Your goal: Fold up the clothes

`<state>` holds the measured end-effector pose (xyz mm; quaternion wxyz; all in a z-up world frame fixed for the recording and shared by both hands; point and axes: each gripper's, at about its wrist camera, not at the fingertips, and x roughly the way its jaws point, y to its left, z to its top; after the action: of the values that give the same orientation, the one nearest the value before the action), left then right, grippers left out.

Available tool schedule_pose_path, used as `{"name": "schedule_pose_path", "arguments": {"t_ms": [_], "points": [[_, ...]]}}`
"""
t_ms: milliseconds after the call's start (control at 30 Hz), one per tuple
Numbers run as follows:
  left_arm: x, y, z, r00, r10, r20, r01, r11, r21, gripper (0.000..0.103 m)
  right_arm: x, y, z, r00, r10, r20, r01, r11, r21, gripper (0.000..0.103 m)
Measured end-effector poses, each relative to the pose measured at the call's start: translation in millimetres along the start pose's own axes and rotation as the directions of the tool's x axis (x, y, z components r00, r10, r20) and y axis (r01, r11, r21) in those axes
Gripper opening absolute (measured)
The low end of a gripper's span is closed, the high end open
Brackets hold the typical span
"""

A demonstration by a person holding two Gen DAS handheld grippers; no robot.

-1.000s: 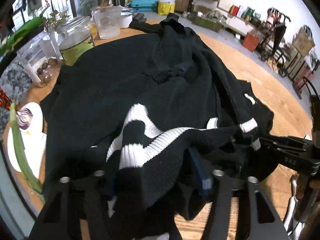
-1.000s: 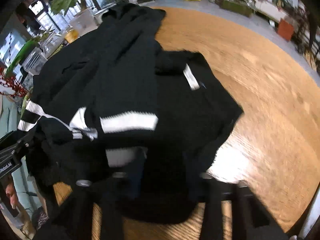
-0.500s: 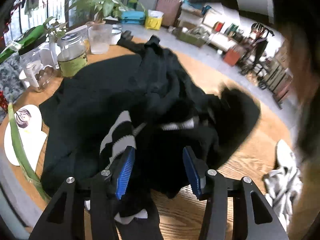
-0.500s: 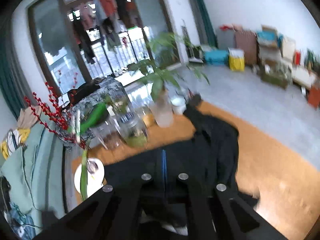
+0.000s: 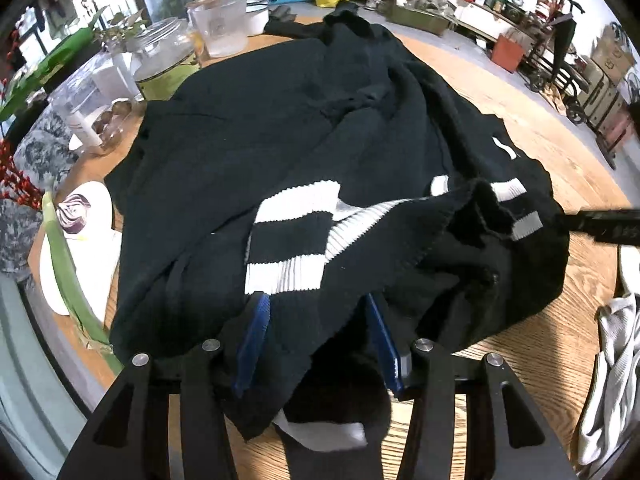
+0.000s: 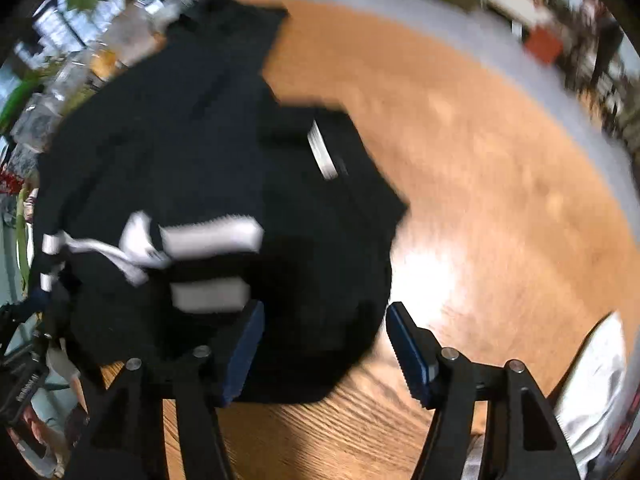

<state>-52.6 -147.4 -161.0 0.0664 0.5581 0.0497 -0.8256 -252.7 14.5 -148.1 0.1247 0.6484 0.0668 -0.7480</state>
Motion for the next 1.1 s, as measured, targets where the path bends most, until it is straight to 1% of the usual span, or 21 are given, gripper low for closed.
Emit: {"name": "schedule_pose_path", "arguments": {"t_ms": [67, 167, 200, 233, 267, 333, 400, 467, 533, 600, 667, 700, 733, 767, 800, 867, 933, 967, 1033, 1067, 1100], "points": [[-7, -7, -3, 1.0, -0.022, 0.004, 0.022, 1.0, 0.021, 0.052, 18, -6, -2, 0.998, 0.041, -0.045, -0.04, 0.999, 0.021, 0.068], [-20, -17, -9, 0.999, -0.043, 0.022, 0.042, 0.998, 0.046, 0.052, 33, 10, -5, 0.998, 0.012, -0.061, -0.013, 0.999, -0.03, 0.061], [-24, -19, -11, 0.999, -0.043, 0.028, 0.042, 0.998, 0.052, 0.052, 31, 17, -5, 0.999, 0.019, -0.039, -0.021, 0.998, -0.061, 0.042], [-27, -22, -13, 0.999, -0.043, 0.033, 0.041, 0.997, 0.059, 0.052, 28, 24, -5, 0.999, 0.028, -0.017, -0.029, 0.995, -0.091, 0.016], [-31, -24, -15, 0.998, -0.042, 0.041, 0.039, 0.997, 0.064, 0.052, 25, 34, -4, 0.996, 0.085, -0.018, -0.086, 0.99, -0.108, 0.016], [-34, -28, -16, 0.998, -0.049, 0.047, 0.045, 0.996, 0.078, 0.052, 14, 52, -3, 0.992, 0.128, -0.014, -0.129, 0.978, -0.166, 0.015], [-37, -38, -23, 0.997, -0.062, 0.041, 0.057, 0.992, 0.115, 0.052, -15, 73, 5, 0.98, 0.195, 0.042, -0.18, 0.955, -0.237, 0.014], [-36, -47, -29, 0.997, -0.07, 0.036, 0.064, 0.987, 0.151, 0.052, -55, 86, 18, 0.949, 0.292, 0.115, -0.252, 0.928, -0.276, 0.014], [-26, -55, -28, 0.998, -0.049, 0.029, 0.044, 0.985, 0.165, 0.052, -98, 90, 35, 0.917, 0.34, 0.209, -0.273, 0.916, -0.295, 0.013], [-10, -61, -20, 1.0, -0.015, 0.024, 0.011, 0.986, 0.166, 0.052, -137, 93, 49, 0.881, 0.368, 0.297, -0.275, 0.91, -0.312, 0.013], [13, -62, -3, 0.999, 0.033, 0.026, -0.036, 0.989, 0.146, 0.052, -162, 93, 55, 0.857, 0.383, 0.346, -0.277, 0.907, -0.317, 0.013], [22, -60, 9, 0.995, 0.083, 0.053, -0.089, 0.987, 0.132, 0.047, -168, 95, 58, 0.849, 0.386, 0.361, -0.277, 0.907, -0.318, 0.011], [25, -54, 22, 0.985, 0.145, 0.097, -0.156, 0.982, 0.109, 0.021, -173, 96, 62, 0.841, 0.389, 0.376, -0.277, 0.907, -0.318, 0.008], [22, -45, 37, 0.973, 0.189, 0.135, -0.2, 0.977, 0.075, 0.009, -179, 97, 65, 0.832, 0.392, 0.392, -0.278, 0.906, -0.318, 0.008], [17, -33, 51, 0.97, 0.189, 0.156, -0.196, 0.98, 0.034, 0.008, -184, 99, 68, 0.824, 0.395, 0.407, -0.277, 0.906, -0.319, 0.008], [7, 2, 83, 0.965, 0.178, 0.191, -0.166, 0.983, -0.079, 0.006, -177, 104, 78, 0.831, 0.347, 0.435, -0.219, 0.922, -0.318, 0.008], [-1, 43, 115, 0.946, 0.212, 0.244, -0.161, 0.964, -0.212, 0.005, -155, 108, 84, 0.841, 0.311, 0.442, -0.189, 0.935, -0.3, 0.008], [2, 58, 131, 0.948, 0.204, 0.243, -0.142, 0.957, -0.252, 0.005, -144, 107, 91, 0.847, 0.316, 0.427, -0.206, 0.936, -0.284, 0.008], [31, 66, 156, 0.971, 0.185, 0.149, -0.145, 0.959, -0.243, 0.005, -110, 106, 105, 0.854, 0.319, 0.41, -0.224, 0.938, -0.263, 0.009], [47, 65, 164, 0.975, 0.198, 0.104, -0.172, 0.96, -0.223, 0.005, -96, 107, 111, 0.861, 0.309, 0.405, -0.219, 0.942, -0.255, 0.009], [63, 61, 169, 0.968, 0.237, 0.08, -0.217, 0.954, -0.205, 0.005, -79, 114, 117, 0.878, 0.235, 0.417, -0.136, 0.958, -0.252, 0.009]]}}
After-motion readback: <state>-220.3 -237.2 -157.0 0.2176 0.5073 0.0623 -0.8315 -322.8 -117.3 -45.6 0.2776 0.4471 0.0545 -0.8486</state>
